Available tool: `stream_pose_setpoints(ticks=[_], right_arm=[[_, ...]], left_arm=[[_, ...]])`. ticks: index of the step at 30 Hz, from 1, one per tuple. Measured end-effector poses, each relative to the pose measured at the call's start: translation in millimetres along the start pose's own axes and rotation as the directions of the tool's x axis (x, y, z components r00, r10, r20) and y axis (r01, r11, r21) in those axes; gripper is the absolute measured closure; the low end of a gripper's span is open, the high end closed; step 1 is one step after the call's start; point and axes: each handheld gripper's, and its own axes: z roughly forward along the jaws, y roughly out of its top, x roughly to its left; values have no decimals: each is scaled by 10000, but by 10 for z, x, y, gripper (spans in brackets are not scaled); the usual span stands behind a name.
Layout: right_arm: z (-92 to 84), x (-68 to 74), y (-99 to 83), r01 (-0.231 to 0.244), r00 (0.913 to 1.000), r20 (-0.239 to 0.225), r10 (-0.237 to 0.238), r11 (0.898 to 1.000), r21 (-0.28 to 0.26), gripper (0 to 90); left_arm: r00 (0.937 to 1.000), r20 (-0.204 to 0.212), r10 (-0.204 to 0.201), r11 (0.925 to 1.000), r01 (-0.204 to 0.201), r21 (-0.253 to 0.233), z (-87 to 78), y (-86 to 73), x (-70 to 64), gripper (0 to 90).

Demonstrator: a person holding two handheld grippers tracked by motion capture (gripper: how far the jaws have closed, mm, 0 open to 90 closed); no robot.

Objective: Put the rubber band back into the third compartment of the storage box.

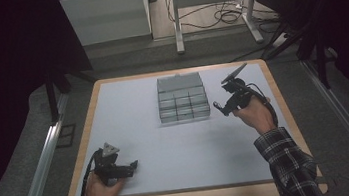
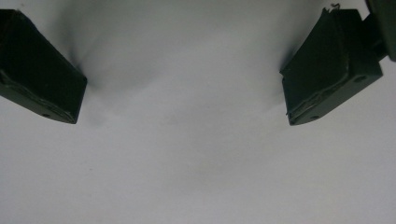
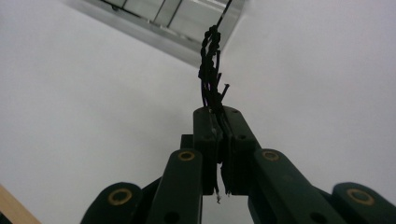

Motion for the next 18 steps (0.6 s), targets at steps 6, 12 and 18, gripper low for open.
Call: stream_pose_setpoints(ticks=[6, 12, 18], right_arm=[[15, 11, 92, -61, 10000, 74, 63, 9997, -257, 847], [52, 14, 164, -47, 9999, 146, 54, 9987, -513, 846], [106, 42, 269, 116, 9995, 311, -88, 9957, -920, 845]], left_arm=[[10000, -1, -1, 10000, 1, -3, 0, 0, 0, 0], [10000, 2, 0, 10000, 0, -1, 0, 0, 0, 0], [10000, 4, -1, 10000, 1, -1, 0, 0, 0, 0]])
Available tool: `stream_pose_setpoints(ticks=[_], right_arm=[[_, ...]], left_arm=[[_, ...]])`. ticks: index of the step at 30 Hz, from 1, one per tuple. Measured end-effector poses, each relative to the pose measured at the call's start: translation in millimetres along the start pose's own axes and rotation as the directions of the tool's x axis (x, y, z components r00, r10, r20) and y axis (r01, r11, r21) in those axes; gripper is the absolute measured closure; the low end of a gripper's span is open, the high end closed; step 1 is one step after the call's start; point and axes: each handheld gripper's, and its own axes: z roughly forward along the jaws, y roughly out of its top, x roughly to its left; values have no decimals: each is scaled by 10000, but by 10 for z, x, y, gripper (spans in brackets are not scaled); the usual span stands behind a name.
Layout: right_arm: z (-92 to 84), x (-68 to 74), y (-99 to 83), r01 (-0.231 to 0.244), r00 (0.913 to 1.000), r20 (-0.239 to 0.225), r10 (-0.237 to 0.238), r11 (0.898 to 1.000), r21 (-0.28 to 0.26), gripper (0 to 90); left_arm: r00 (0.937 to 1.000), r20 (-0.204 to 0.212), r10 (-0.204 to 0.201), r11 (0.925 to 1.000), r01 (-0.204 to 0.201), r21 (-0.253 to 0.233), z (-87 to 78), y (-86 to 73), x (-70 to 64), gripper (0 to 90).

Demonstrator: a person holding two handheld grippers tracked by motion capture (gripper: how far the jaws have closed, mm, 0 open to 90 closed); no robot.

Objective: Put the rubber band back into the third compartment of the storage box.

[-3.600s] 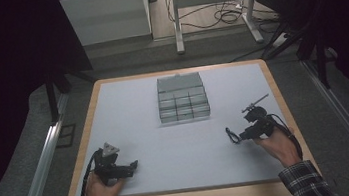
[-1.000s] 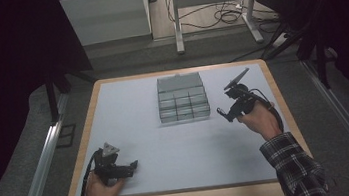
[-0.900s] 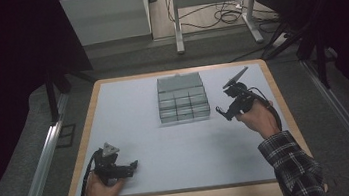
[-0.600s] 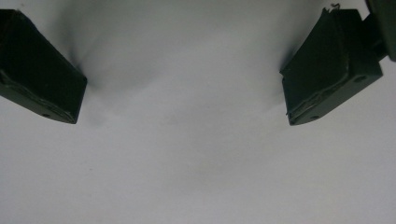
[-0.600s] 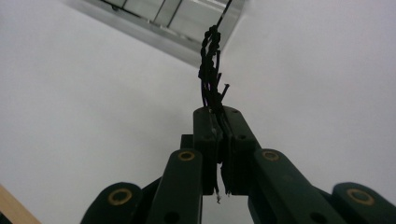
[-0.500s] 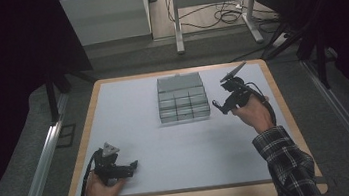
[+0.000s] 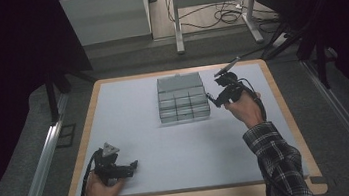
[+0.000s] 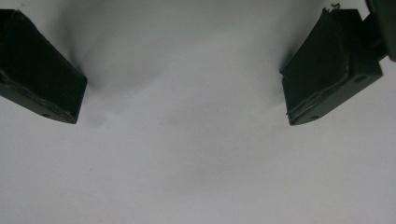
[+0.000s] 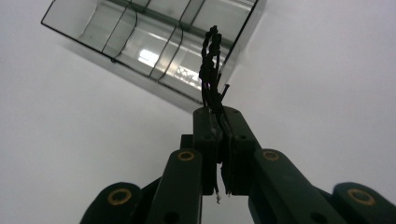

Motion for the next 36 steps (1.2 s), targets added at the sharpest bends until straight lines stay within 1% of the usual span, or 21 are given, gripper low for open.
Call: stream_pose_setpoints(ticks=[7, 16, 18, 27, 30, 36], right_arm=[[86, 21, 66, 134, 9999, 106, -130, 9992, -368, 844], [190, 17, 159, 66, 9999, 143, -56, 9973, -729, 843], [236, 23, 199, 75, 9998, 172, -61, 9964, -843, 843], [364, 38, 289, 121, 9996, 268, -95, 9947, -1020, 843], [444, 23, 320, 40, 9997, 263, -11, 9939, -1103, 842], [564, 17, 355, 81, 9995, 307, -45, 9933, -1156, 842]], left_arm=[[10000, -4, 4, 10000, -4, 1, 0, 0, 0, 0], [10000, -4, 3, 10000, -3, 1, 0, 0, 1, 0], [10000, -3, 1, 10000, -1, 1, 0, 0, 0, 0], [10000, -4, 7, 10000, -7, 4, 0, 0, 1, 0], [10000, -3, 6, 10000, -6, 4, 0, 0, 1, 0], [10000, -3, 1, 10000, -1, 5, 0, 0, 1, 0]])
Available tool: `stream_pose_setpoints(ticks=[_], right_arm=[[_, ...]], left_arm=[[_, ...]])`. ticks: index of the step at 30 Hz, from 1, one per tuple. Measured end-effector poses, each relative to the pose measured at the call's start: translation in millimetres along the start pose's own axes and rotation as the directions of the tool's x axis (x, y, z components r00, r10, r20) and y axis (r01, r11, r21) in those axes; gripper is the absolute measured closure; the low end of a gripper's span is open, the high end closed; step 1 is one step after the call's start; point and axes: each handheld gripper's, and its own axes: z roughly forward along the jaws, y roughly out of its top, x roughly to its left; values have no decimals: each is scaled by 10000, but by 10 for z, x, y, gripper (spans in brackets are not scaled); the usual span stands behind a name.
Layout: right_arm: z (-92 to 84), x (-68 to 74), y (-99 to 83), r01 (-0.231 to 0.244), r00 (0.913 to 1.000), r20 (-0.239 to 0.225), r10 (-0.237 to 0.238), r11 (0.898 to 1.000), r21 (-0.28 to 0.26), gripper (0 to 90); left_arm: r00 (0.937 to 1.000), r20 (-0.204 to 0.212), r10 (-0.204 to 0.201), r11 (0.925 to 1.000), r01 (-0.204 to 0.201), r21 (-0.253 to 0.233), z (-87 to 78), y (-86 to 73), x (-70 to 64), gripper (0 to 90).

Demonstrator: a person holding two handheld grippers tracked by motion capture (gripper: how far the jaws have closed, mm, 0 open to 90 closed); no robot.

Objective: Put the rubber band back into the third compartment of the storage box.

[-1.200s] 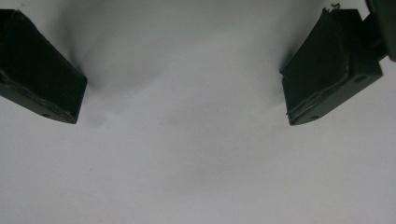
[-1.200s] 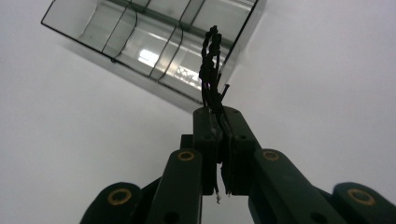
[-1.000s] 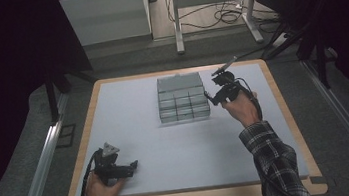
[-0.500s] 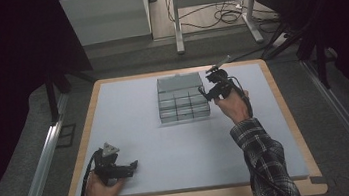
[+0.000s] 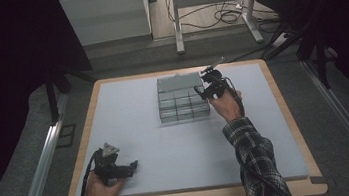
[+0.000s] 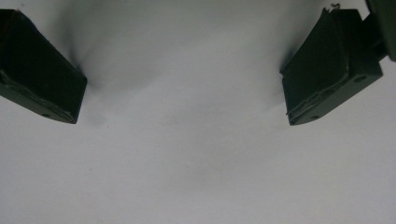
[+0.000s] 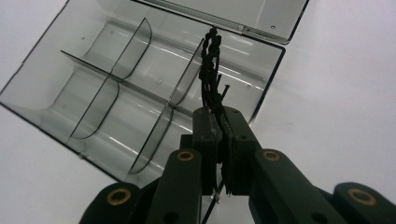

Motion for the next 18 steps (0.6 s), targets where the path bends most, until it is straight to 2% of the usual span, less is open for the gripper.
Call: stream_pose_setpoints(ticks=[18], right_arm=[[278, -34, 45, 50, 9999, 157, -50, 10000, -19, 839]], left_arm=[[10000, -5, 1, 10000, -1, 3, 0, 0, 0, 0]])
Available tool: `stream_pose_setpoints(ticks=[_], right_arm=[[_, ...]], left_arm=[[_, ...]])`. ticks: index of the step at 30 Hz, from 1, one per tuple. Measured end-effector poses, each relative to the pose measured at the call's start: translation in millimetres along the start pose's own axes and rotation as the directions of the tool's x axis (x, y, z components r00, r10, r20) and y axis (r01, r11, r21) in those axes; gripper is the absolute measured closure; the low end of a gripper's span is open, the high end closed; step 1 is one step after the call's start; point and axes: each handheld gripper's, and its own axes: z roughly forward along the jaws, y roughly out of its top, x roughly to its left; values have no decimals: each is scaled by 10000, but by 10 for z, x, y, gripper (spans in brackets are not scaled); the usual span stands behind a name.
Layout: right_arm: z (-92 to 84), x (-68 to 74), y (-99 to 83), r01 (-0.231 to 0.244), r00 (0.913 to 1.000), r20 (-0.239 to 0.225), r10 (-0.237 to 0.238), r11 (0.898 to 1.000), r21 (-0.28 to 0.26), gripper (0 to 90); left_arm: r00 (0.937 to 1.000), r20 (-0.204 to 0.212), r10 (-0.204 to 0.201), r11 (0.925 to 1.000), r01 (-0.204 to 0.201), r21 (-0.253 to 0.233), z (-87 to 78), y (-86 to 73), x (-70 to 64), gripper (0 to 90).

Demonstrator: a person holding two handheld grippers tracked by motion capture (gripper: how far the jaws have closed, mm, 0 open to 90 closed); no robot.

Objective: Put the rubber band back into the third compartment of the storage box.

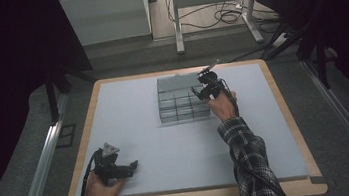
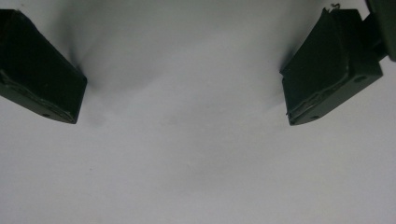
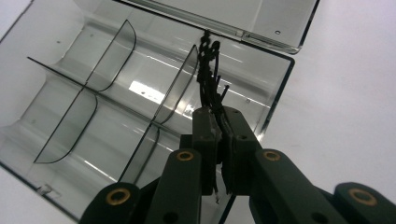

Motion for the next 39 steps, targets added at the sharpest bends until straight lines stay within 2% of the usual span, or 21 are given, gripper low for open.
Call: stream_pose_setpoints(ticks=[6, 12, 13, 16, 22, 29, 39], right_arm=[[75, -7, 3, 34, 10000, 34, -35, 10000, 55, 832], [126, 36, 27, 310, 9994, 168, -311, 9995, 67, 734], [112, 48, 38, 362, 9992, 143, -361, 9993, -53, 701], [76, 59, 53, 476, 9987, 194, -474, 9988, -113, 680], [-10, 90, 72, 693, 9974, 217, -686, 9969, -361, 679], [-65, 112, 87, 751, 9970, 199, -744, 9965, -377, 679], [-80, 154, -10, 971, 9952, -92, -976, 9944, -423, 646]], left_arm=[[10000, -1, 0, 10000, 0, 1, 0, 0, 0, 0], [10000, 0, 2, 10000, -2, 2, 0, 0, 0, 0], [10000, -1, -3, 10000, 3, -3, 0, 0, 0, 0], [10000, 0, -3, 10000, 3, 0, 0, 0, 0, 0], [10000, -3, 3, 10000, -3, -2, 0, 0, 0, 0], [10000, -9, 5, 10000, -5, 2, 0, 0, 0, 0], [10000, -5, 5, 10000, -5, 1, 0, 0, 0, 0]])
